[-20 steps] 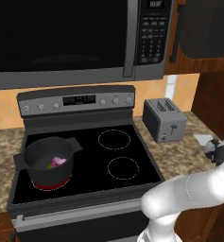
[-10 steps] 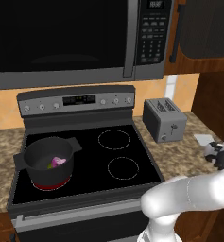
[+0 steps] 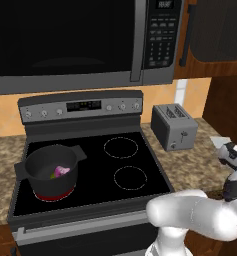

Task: Put the lime and onion in the pot. Retrieve the spatula and lightly stir the vegetables in the pot.

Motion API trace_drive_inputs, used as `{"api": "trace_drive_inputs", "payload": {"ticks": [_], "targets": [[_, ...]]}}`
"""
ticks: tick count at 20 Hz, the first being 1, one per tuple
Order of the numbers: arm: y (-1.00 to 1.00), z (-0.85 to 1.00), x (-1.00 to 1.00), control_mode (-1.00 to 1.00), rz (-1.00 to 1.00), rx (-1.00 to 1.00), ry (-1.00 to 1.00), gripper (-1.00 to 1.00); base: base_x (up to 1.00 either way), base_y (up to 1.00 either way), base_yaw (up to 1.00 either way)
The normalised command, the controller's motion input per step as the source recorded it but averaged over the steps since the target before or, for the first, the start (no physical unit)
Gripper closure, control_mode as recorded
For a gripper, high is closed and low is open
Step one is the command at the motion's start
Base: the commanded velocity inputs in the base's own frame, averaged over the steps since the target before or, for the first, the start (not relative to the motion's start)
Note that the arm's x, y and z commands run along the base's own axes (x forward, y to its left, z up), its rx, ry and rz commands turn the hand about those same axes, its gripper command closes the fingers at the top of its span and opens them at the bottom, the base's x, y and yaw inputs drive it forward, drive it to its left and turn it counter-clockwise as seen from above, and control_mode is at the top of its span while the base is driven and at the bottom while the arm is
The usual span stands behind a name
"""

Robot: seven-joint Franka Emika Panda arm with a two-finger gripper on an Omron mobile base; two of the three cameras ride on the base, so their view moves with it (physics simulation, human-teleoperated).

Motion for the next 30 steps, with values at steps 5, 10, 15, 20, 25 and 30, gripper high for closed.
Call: {"api": "trace_drive_inputs", "payload": {"ticks": [5,10,15,20,25,30], "targets": [[0.98,1.0,-0.48,-1.0,0.02,0.08,-0.09,1.0,0.0,0.0,0.0],[0.99,1.0,-0.44,-1.0,0.0,0.16,0.04,1.0,0.0,0.0,0.0],[0.71,1.0,-0.53,-1.0,0.0,0.3,0.19,1.0,0.0,0.0,0.0],[0.87,0.96,-0.59,-1.0,0.0,0.15,0.08,1.0,0.0,0.0,0.0],[0.92,0.45,-0.34,-1.0,0.0,-0.01,0.0,1.0,0.0,0.0,0.0],[0.46,0.0,-0.14,-1.0,0.0,-0.07,0.0,1.0,0.0,0.0,0.0]]}}
